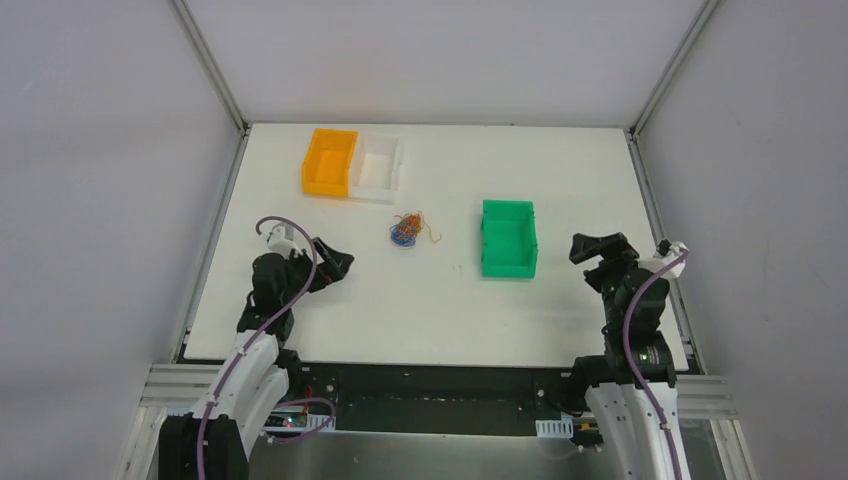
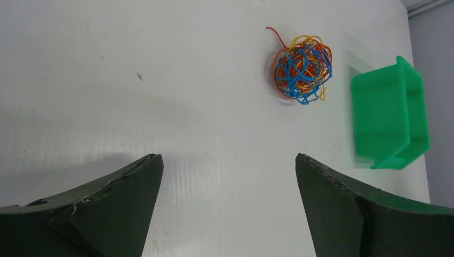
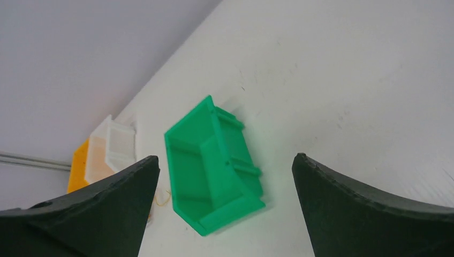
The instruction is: Untangle the cables
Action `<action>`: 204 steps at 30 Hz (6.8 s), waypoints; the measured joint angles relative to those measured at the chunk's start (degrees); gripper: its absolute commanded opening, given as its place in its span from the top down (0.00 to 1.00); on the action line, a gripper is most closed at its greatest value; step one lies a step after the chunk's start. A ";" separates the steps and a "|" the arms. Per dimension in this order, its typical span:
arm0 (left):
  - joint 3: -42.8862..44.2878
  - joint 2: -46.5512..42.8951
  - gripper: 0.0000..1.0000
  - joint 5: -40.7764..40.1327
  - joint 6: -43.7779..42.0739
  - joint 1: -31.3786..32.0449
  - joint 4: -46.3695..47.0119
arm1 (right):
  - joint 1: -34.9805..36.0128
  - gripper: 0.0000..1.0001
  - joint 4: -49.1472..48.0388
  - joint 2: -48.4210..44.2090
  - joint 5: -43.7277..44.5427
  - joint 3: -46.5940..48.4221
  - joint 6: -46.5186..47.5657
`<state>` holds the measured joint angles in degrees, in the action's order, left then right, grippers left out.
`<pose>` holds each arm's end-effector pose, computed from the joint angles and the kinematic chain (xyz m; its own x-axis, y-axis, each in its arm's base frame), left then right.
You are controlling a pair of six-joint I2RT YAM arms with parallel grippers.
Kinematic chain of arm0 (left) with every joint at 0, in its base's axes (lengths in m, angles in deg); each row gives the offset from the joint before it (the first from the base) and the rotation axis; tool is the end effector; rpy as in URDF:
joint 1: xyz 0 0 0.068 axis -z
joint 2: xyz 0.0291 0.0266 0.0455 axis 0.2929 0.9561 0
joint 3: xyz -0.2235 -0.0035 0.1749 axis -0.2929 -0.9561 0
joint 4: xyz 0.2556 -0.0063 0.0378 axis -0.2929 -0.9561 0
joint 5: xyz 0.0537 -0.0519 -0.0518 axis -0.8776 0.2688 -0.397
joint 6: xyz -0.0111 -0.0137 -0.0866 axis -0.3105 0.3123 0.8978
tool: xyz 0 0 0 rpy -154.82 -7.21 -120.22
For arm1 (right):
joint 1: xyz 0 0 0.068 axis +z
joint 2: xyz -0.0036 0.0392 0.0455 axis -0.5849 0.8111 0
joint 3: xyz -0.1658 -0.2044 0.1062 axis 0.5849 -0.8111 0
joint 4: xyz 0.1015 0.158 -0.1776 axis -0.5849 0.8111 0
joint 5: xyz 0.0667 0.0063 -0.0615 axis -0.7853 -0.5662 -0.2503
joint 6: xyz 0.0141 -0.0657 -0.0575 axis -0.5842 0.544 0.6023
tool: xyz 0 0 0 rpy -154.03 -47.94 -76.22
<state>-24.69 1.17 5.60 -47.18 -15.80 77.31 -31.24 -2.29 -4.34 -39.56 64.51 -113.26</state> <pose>0.1922 -0.0278 0.1805 -0.3907 -0.5211 -0.7588 0.1143 0.7905 -0.6017 0.1387 -0.0053 0.2876 -0.0105 0.4378 -0.8990 0.1489 0.8897 0.4315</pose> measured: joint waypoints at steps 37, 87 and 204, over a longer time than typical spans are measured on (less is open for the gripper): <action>48.50 58.62 0.98 -17.81 -15.87 27.69 -8.20 | 2.56 0.25 11.10 14.40 -18.91 4.81 1.77; 25.86 20.44 1.00 12.46 -4.11 27.69 -6.80 | 41.13 0.75 -30.60 51.91 -25.27 7.54 2.34; 38.18 13.07 1.00 16.94 -4.44 17.20 -24.68 | 42.21 0.12 -11.58 43.58 -23.04 13.97 20.65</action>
<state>13.49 14.24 22.54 -51.61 1.41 52.64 10.97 -13.87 39.24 -62.60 78.48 -92.61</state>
